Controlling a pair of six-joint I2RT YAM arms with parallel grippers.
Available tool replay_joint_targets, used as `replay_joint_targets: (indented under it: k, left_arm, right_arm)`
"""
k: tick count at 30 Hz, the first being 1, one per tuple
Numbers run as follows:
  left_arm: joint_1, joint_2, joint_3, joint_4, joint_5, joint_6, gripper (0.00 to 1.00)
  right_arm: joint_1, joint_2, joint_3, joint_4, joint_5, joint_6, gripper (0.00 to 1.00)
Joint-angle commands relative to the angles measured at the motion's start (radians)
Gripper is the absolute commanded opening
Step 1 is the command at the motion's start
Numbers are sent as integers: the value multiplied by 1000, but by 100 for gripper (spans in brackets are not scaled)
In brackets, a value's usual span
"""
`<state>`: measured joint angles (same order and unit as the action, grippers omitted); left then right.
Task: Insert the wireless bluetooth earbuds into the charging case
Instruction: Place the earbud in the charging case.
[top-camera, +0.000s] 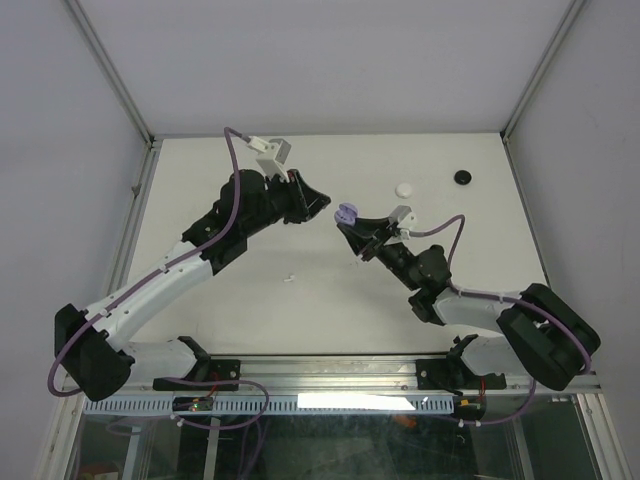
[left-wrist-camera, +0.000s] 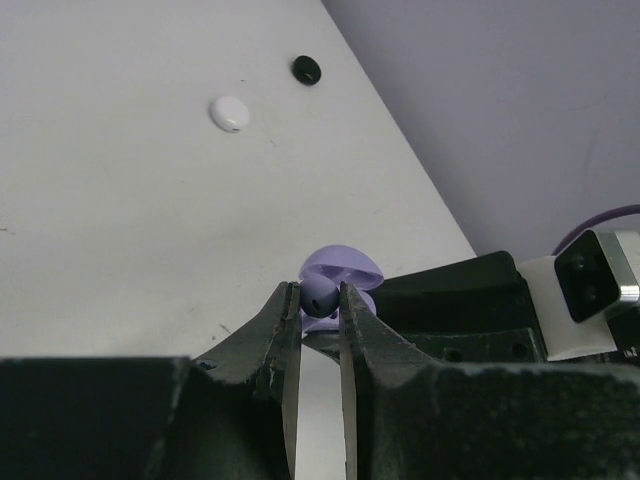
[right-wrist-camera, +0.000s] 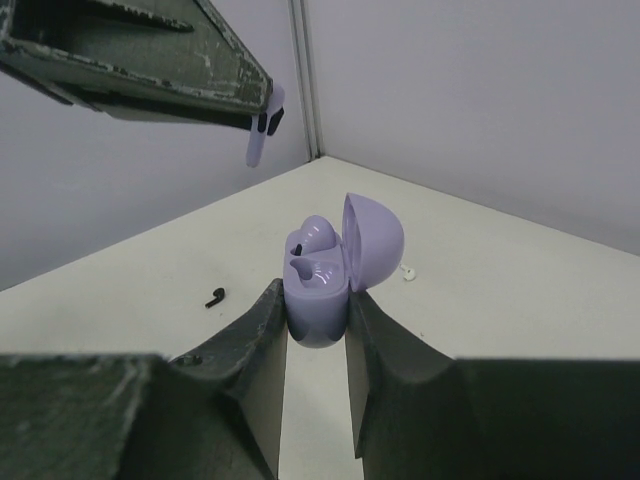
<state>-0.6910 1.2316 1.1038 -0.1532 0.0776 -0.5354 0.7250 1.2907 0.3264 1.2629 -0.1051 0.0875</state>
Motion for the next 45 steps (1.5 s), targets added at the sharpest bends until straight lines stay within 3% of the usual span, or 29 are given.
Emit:
replay_joint_targets:
  k: [1,9,45]
  left_arm:
    - [-59,-44,-52,197,-45,-70,14]
    - [-138,-44,-86,291,-130,-44,14]
    - [-237,-34,-226,482,-323,6,14]
  right_arm:
    - [14,13,55,127,31,-2,0]
    - [25,38,62,164,50,-31,0]
    - [51,14,60,168,88,-71,0]
